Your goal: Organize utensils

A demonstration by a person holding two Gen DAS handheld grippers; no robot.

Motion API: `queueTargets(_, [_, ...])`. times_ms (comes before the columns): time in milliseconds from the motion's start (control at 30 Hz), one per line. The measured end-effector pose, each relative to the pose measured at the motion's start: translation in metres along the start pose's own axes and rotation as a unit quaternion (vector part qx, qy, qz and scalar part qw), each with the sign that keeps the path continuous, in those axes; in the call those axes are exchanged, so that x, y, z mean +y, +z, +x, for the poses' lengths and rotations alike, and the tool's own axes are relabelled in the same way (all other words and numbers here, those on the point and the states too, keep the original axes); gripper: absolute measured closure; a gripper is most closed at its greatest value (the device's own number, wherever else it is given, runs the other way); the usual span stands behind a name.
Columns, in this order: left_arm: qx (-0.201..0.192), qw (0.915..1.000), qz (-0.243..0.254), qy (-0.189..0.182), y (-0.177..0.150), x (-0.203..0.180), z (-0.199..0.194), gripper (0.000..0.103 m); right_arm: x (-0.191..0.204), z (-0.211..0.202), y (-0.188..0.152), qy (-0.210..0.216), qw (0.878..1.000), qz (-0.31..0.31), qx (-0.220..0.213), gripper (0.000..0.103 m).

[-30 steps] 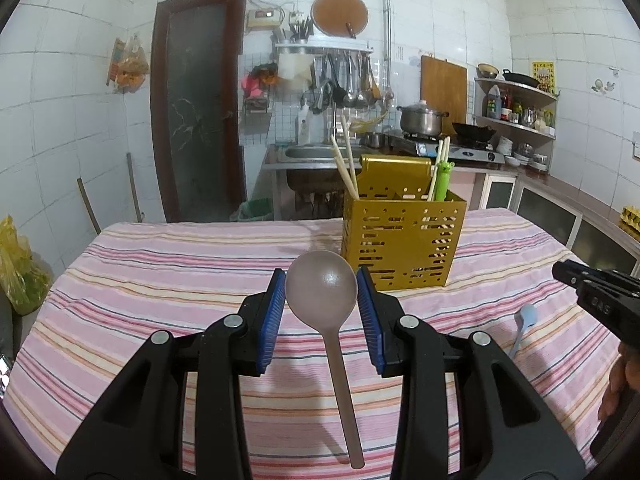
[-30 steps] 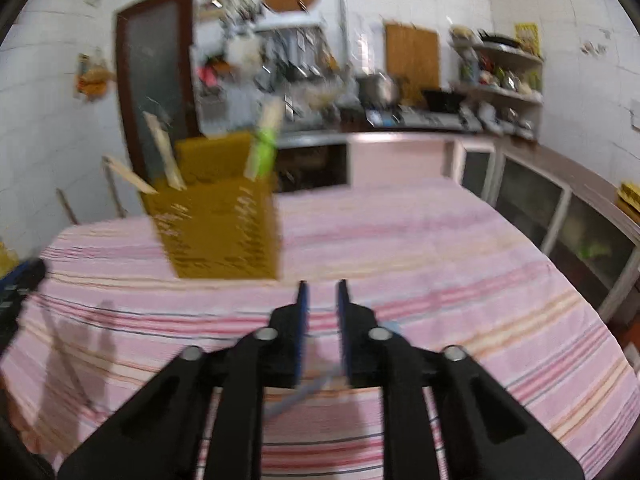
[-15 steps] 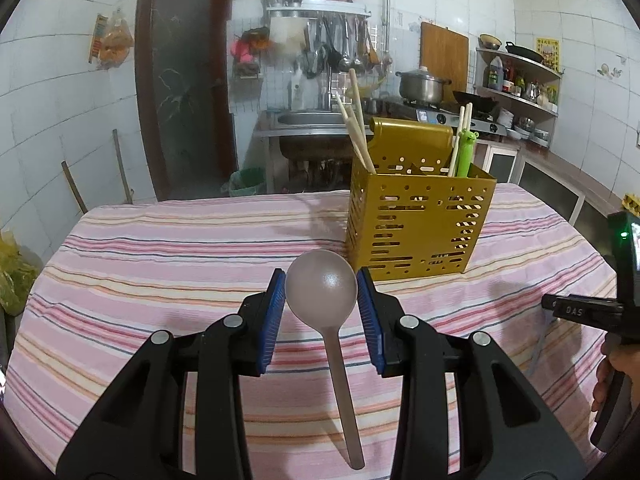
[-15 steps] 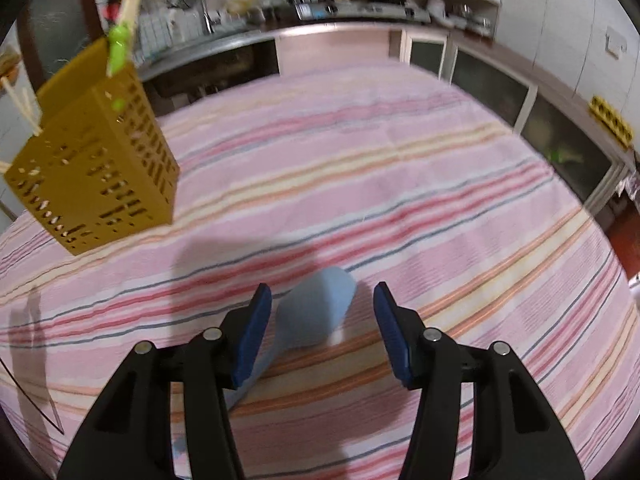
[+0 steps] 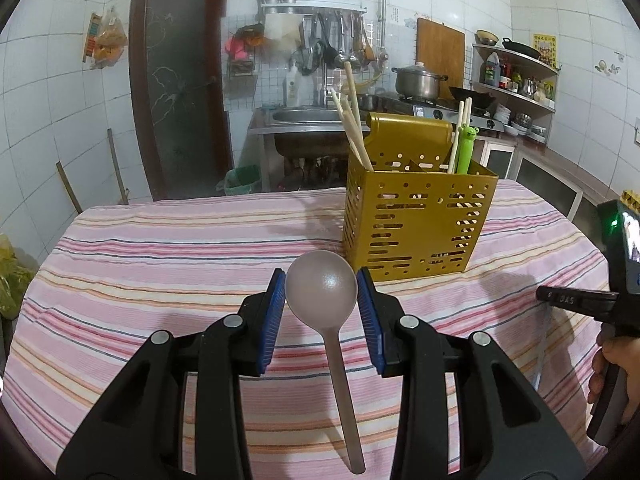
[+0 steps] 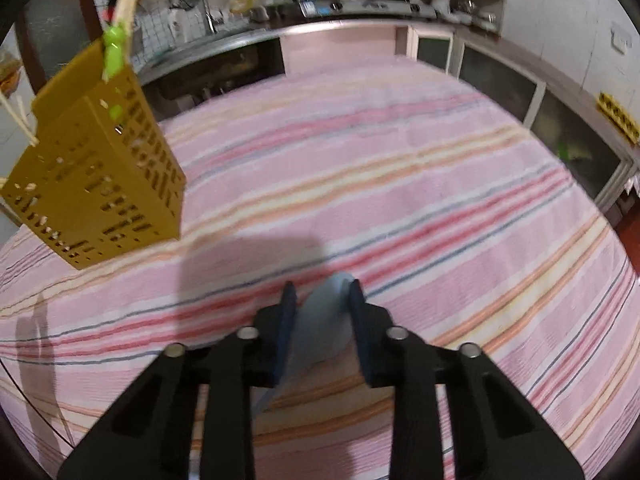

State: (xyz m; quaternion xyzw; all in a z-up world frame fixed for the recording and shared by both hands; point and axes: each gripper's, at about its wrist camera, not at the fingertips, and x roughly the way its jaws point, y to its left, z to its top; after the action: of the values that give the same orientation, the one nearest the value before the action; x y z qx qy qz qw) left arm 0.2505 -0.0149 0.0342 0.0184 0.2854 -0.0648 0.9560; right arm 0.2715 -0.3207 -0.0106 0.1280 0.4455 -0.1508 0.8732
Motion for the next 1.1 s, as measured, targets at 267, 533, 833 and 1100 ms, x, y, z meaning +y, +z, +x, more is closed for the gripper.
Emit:
queueTargets(267, [-0.003,1.0,-0.005,0.001,0.002,-0.001,0.001,0.068,-0.008,-0.005,0.012,0.001,1.0,-0.017,-0.004,0.097])
queueTargets(533, [-0.001,1.0,-0.002,0.0,0.002,-0.004,0.005,0.068,-0.017,0.004,0.009,-0.006,1.0,-0.007,0.027,0.035])
queueTargets(833, [0.004,0.9999,-0.014,-0.003,-0.001,0.005,0.01,0.068,-0.001,0.019,0.007,-0.031,0.997,-0.002,0.072,0.065])
queueTargets(1100, [0.006,0.9998,-0.017,0.001,0.0,0.008,0.012,0.068,-0.004,0.017,0.012,-0.004,0.998,0.008,0.056,0.071])
